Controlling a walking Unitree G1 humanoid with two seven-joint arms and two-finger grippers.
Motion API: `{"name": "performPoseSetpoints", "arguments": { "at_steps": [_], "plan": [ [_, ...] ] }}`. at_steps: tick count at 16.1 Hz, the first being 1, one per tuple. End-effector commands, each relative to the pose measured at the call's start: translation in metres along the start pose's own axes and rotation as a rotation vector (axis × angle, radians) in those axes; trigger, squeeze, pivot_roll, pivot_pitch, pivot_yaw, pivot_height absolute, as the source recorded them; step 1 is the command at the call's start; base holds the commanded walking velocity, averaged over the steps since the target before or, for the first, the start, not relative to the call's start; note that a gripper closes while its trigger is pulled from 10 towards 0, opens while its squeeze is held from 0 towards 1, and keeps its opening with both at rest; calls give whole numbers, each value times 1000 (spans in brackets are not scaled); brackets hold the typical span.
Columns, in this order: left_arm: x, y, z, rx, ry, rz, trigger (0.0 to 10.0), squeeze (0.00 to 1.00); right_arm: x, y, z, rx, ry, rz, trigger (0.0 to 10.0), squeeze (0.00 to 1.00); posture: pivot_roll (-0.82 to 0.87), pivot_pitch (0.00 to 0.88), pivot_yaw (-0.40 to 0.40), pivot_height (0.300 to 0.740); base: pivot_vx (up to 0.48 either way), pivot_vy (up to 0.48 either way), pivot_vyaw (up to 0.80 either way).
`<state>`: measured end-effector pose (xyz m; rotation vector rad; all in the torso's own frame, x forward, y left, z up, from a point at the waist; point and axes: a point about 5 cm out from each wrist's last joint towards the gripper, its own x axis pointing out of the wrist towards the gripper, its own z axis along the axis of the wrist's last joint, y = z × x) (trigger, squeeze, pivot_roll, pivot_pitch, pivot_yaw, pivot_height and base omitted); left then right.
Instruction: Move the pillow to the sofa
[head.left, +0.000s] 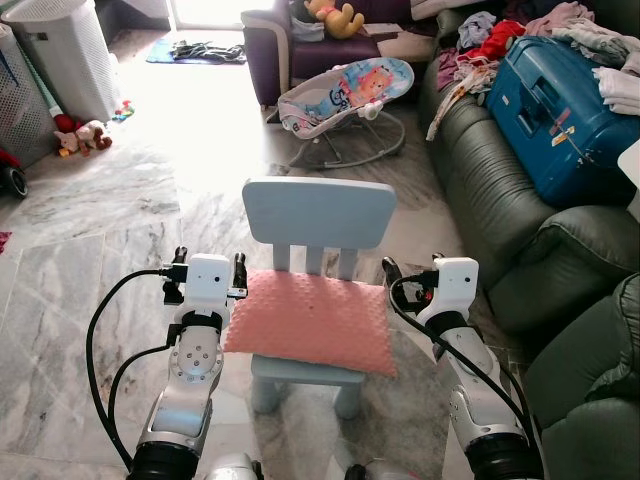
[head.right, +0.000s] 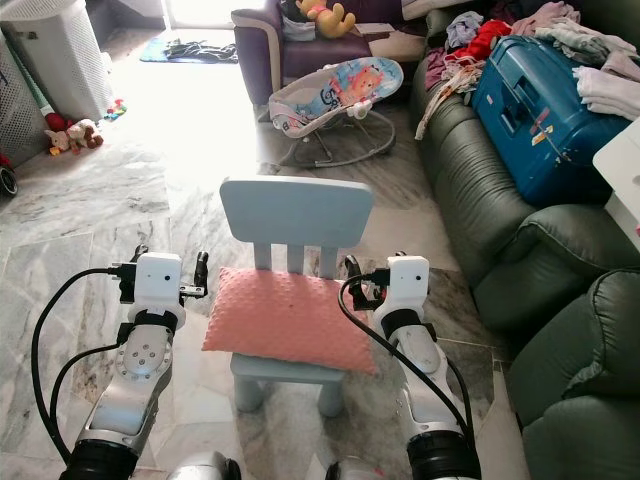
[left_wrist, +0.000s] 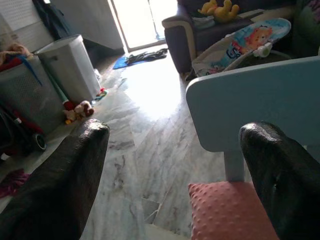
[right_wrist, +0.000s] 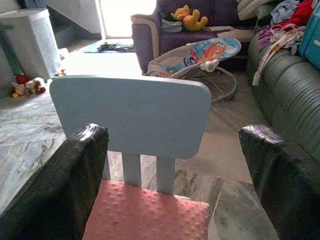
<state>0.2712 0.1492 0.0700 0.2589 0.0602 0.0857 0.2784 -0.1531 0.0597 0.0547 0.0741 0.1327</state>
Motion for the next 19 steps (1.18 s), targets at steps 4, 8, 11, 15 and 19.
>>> {"name": "performPoseSetpoints", "arguments": {
  "at_steps": [4,8,11,15,19],
  "plan": [
    [-1,1,2,-1,-16,-2,10000,0,0,-2,2,-3,-1,0,10000,0,37,0,-36,740,326,0,0],
    [-1,0,2,-1,-15,-5,10000,0,0,-3,2,-6,1,-2,10000,0,36,0,-36,740,351,0,0],
    [-1,0,1,0,-14,-5,10000,0,0,-3,2,-5,1,-2,10000,0,36,0,-36,740,355,0,0],
    [0,0,1,2,-12,-5,10000,0,0,-3,1,-2,7,-4,10000,0,35,0,-37,740,355,0,0],
    [-1,2,-3,40,8,29,10000,0,1,-4,1,-3,6,-2,10000,0,35,0,-39,740,0,0,-103]
  ]
}}
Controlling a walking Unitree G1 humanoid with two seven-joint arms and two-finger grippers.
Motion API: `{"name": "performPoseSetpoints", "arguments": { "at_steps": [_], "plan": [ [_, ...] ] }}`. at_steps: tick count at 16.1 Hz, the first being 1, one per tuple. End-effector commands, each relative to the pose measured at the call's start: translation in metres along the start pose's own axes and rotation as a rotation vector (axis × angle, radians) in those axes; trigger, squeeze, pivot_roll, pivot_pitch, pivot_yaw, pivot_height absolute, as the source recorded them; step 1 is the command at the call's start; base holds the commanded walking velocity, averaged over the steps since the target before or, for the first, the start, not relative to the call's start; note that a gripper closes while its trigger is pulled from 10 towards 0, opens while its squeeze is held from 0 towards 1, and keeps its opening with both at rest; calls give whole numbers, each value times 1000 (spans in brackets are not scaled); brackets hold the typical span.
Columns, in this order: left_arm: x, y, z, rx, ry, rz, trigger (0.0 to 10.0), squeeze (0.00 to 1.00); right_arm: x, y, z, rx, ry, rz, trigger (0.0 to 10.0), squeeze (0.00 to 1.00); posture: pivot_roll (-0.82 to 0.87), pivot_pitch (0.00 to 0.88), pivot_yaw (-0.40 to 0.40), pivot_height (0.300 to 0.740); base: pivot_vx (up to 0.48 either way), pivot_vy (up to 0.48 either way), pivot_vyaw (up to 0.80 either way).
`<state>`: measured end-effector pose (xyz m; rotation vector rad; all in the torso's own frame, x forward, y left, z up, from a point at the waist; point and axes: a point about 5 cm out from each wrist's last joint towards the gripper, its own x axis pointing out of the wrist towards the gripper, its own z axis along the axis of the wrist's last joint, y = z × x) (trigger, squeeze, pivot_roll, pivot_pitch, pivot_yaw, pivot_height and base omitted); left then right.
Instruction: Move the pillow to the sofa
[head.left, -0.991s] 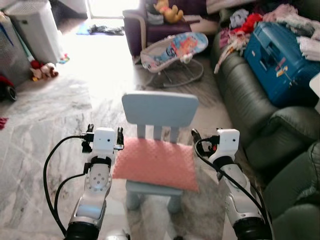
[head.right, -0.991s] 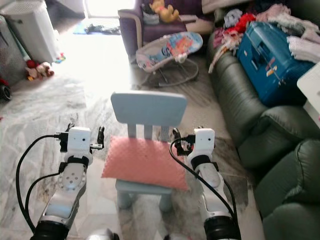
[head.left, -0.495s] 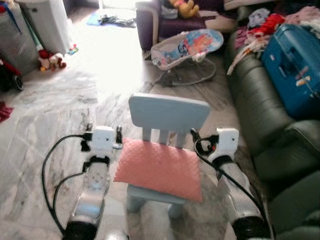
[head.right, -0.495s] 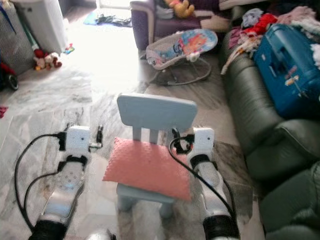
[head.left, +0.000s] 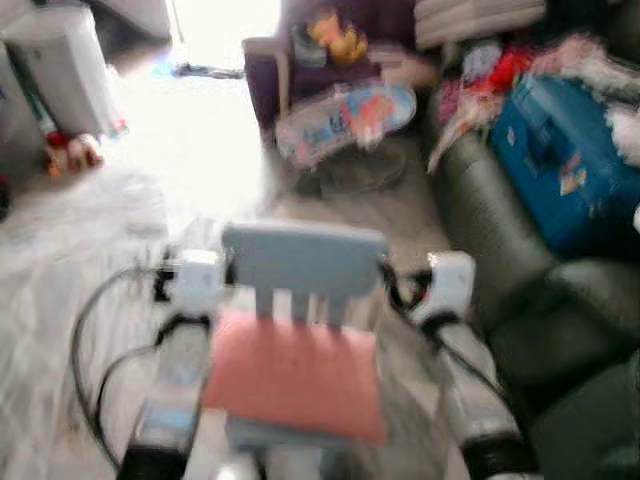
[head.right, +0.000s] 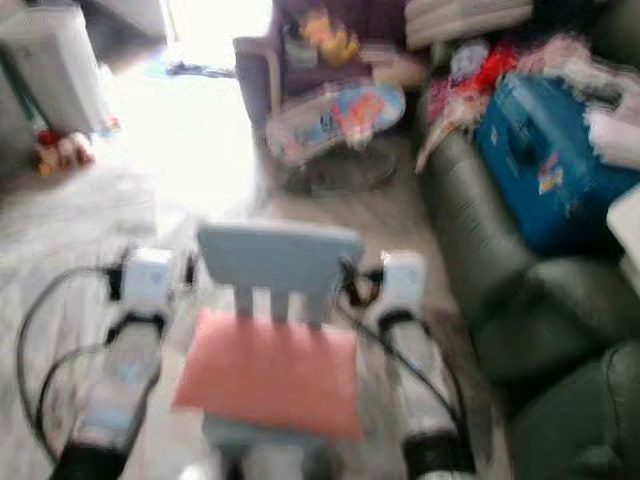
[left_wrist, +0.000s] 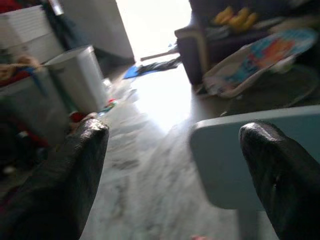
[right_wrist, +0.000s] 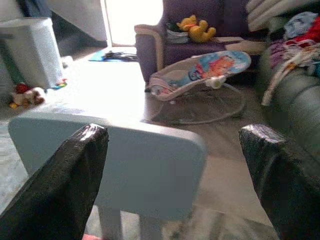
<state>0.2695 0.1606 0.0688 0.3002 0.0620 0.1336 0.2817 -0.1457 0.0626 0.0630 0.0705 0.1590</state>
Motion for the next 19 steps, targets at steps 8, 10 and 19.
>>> {"name": "performPoseSetpoints", "arguments": {
  "at_steps": [8,10,19],
  "plan": [
    [-10,3,-13,-21,85,-126,10000,0,-3,-9,-1,0,17,-13,10000,0,69,0,-78,740,0,0,0],
    [-15,1,-13,23,37,-261,10000,0,-4,-7,-2,-1,22,-1,10000,0,73,0,-80,740,0,0,0],
    [-15,0,-10,-63,58,-165,10000,0,-4,-12,-2,14,20,-51,10000,0,56,0,-47,740,0,0,0]
  ]
}}
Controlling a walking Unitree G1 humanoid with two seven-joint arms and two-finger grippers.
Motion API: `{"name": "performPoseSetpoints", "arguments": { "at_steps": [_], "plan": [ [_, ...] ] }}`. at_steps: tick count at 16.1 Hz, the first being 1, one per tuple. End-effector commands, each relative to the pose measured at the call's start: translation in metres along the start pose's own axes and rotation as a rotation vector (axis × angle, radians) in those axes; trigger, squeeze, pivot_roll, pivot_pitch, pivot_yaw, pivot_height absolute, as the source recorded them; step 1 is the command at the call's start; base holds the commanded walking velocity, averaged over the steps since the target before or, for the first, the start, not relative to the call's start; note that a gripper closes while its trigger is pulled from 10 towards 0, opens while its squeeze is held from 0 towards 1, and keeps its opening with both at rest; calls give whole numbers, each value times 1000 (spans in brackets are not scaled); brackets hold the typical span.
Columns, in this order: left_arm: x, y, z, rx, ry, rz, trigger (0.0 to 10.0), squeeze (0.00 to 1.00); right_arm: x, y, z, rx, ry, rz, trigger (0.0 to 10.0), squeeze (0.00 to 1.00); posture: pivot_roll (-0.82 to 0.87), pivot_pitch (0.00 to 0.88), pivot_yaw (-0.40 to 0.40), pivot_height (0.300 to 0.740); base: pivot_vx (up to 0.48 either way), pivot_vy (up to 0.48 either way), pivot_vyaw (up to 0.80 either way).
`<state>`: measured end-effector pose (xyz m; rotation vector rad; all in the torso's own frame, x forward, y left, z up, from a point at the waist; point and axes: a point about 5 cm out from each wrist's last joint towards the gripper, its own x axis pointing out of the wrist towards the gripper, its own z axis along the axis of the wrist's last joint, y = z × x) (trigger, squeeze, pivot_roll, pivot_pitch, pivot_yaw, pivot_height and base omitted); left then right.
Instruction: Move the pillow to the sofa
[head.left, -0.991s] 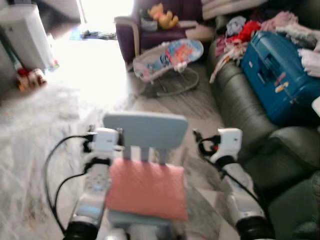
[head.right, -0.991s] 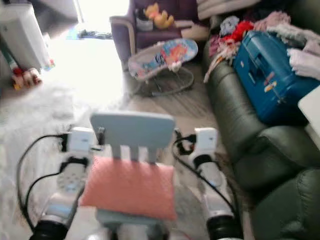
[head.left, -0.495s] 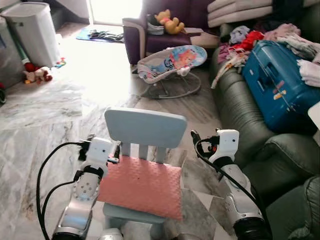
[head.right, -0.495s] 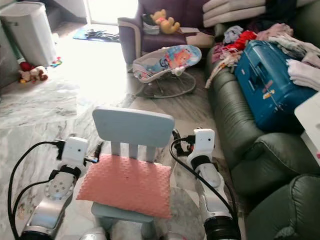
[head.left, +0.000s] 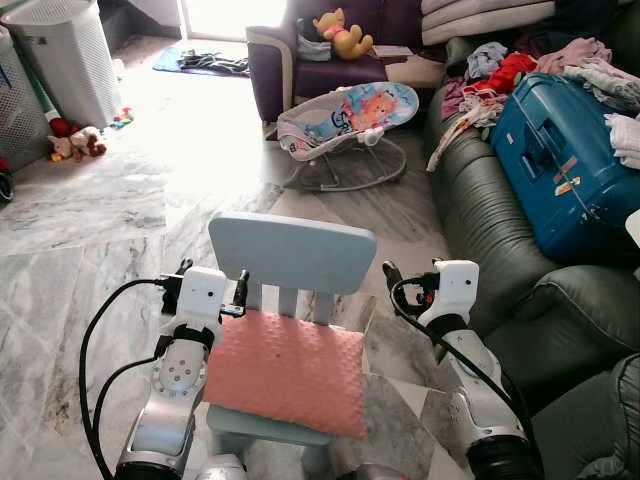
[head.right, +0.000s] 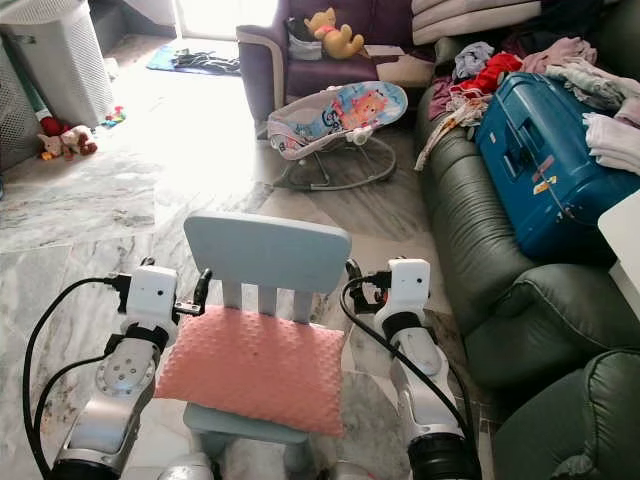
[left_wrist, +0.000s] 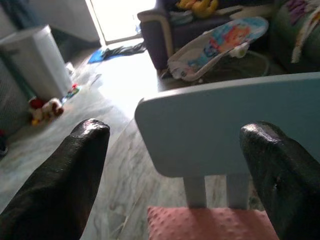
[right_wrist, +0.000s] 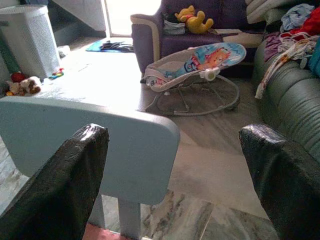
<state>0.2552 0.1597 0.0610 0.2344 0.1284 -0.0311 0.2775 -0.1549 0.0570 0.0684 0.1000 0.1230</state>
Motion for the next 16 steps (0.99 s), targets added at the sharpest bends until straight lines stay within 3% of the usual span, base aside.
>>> {"name": "performPoseSetpoints", "arguments": {
  "at_steps": [1,5,8,16],
  "plan": [
    [-1,2,-1,-15,16,20,10000,0,2,-2,3,7,-8,-14,10000,0,62,0,-48,740,0,0,0],
    [3,2,6,-4,2,-1,10000,0,3,0,2,12,-4,-12,10000,0,59,0,-43,740,0,0,0],
    [5,0,7,-7,3,-11,10000,0,1,-2,2,11,-1,-25,10000,0,51,0,-38,740,0,174,-450],
    [6,-2,8,-7,1,-10,10000,0,2,-2,3,5,-4,-20,10000,0,52,0,-44,740,0,457,0]
  ]
}}
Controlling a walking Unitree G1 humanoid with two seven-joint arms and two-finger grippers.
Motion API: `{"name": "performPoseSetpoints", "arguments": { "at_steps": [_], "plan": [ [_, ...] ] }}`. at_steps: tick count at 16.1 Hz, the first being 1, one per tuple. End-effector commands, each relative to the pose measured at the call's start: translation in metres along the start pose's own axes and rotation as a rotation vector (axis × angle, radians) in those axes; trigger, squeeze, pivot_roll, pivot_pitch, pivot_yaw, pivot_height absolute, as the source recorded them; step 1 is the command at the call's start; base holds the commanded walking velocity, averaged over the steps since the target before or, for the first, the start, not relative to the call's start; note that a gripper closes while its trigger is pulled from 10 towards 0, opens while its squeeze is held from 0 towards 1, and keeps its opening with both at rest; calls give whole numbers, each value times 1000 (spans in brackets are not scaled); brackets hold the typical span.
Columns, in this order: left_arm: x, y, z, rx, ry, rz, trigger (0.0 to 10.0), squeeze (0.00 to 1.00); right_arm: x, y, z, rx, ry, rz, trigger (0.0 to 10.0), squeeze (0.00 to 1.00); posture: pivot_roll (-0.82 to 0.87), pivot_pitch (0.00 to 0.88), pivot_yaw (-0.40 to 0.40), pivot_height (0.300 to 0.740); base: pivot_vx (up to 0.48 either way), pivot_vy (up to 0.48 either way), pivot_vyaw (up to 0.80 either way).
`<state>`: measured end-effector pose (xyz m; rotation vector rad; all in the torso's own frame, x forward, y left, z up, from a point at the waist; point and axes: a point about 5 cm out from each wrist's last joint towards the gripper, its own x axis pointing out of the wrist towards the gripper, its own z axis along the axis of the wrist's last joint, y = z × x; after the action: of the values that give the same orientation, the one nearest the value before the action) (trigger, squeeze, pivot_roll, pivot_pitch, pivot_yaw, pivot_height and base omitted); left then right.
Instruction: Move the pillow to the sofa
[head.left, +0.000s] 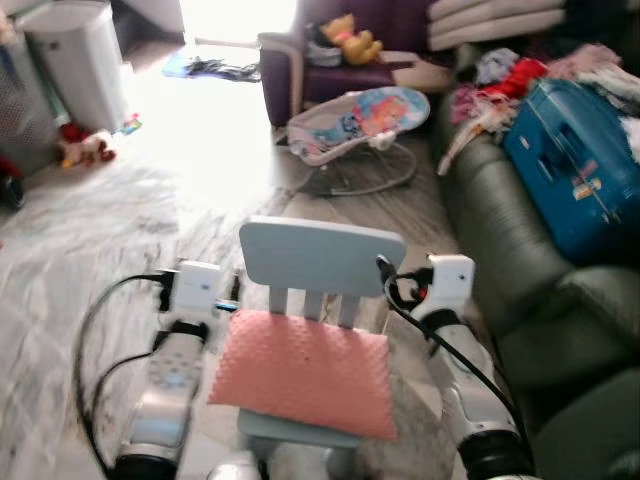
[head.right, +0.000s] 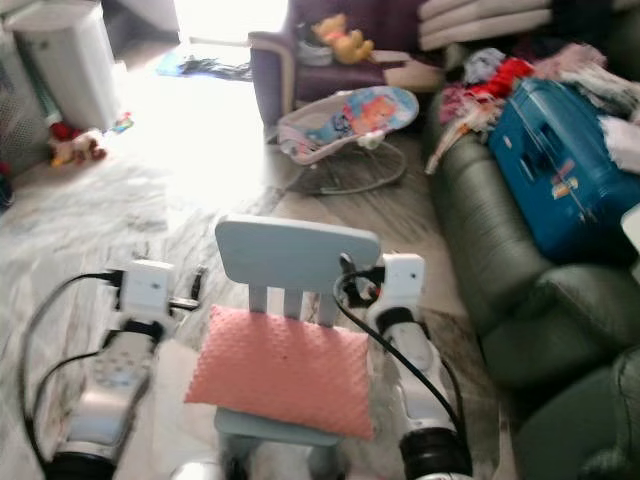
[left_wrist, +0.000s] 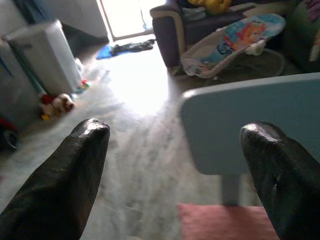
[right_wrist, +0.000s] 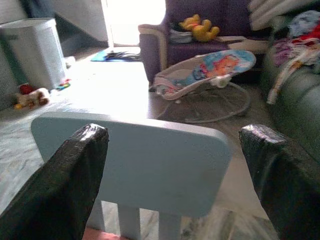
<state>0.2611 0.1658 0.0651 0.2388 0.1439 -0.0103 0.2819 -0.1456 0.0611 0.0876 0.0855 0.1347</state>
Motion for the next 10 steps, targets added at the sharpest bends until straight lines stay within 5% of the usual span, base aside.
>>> {"name": "performPoseSetpoints", "arguments": {
  "at_steps": [1,10],
  "plan": [
    [0,-9,6,-4,-28,-28,10000,0,-3,-11,-1,-14,11,-33,10000,0,52,0,-44,740,0,0,0],
    [0,-17,13,18,-61,-49,10000,0,-2,-14,0,-22,10,-43,10000,0,55,0,-47,740,0,0,0]
  ]
}}
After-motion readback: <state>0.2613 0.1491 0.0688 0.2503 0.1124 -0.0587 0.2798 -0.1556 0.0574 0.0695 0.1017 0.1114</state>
